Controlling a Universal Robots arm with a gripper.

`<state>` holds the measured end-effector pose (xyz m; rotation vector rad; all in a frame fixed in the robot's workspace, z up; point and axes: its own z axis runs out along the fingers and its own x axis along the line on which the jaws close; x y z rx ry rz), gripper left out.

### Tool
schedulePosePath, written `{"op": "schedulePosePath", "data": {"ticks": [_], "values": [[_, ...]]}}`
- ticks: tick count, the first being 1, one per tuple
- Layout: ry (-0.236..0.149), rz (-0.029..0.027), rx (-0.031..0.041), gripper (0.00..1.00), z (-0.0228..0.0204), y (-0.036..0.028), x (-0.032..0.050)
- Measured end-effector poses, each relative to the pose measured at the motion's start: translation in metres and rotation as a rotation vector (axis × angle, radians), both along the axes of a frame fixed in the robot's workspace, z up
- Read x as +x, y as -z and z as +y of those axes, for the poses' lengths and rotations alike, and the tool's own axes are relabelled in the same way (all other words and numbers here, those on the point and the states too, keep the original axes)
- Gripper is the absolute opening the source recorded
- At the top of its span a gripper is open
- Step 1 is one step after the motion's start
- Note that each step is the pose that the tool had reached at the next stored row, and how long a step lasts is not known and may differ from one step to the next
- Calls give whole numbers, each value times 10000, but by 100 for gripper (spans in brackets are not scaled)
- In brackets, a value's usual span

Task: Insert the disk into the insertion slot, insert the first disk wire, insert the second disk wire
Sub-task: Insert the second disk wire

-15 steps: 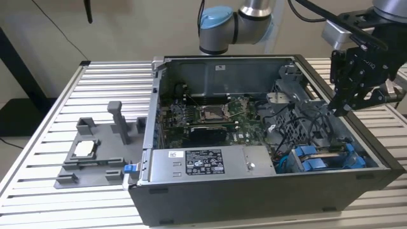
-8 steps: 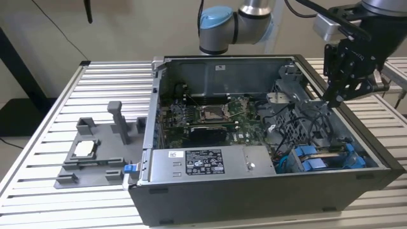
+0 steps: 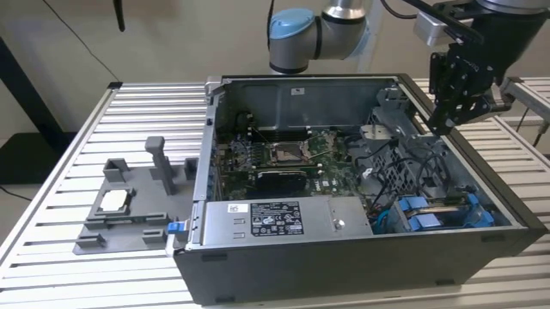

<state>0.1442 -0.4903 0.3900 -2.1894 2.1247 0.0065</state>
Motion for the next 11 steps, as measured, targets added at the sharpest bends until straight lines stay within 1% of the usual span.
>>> {"op": "schedulePosePath", "data": {"ticks": [4,8,9,10,11], "values": [[0,-9,0,27,0,0,-71],[1,-24,-1,27,-1,0,-160],[0,-27,0,27,-1,0,-187],[0,-33,-10,27,-1,0,-270],[-2,-33,-21,27,-1,0,-287]]}}
